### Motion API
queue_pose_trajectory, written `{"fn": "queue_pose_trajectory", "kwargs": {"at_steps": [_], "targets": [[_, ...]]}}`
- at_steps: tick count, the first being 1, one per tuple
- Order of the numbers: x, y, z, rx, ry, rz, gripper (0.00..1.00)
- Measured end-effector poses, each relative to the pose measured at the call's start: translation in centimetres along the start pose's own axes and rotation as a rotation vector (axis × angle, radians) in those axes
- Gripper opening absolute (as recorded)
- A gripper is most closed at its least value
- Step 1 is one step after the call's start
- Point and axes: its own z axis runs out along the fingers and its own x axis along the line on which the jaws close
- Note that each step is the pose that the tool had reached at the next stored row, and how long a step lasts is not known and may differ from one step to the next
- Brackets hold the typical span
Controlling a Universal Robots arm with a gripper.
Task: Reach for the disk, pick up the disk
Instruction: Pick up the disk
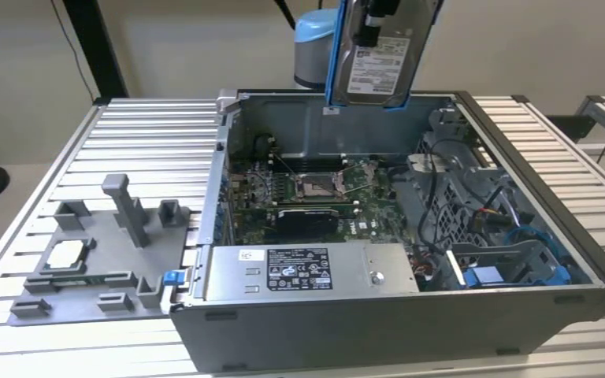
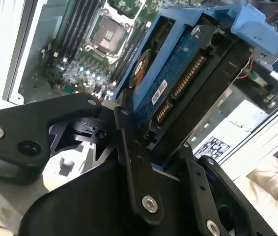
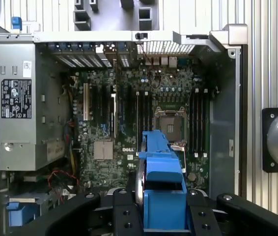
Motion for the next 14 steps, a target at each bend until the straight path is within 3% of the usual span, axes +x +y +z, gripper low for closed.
{"fn": "queue_pose_trajectory", "kwargs": {"at_steps": [8, 10, 14], "targets": [[-0.03, -3.59, -0.21, -0.0004, 0.0, 0.0, 0.0], [-0.04, -4.05, -0.18, 0.0009, -0.0003, 0.0, 0.0], [-0.05, -4.53, -0.02, 0.0238, -0.0007, 0.0, 0.0]]}}
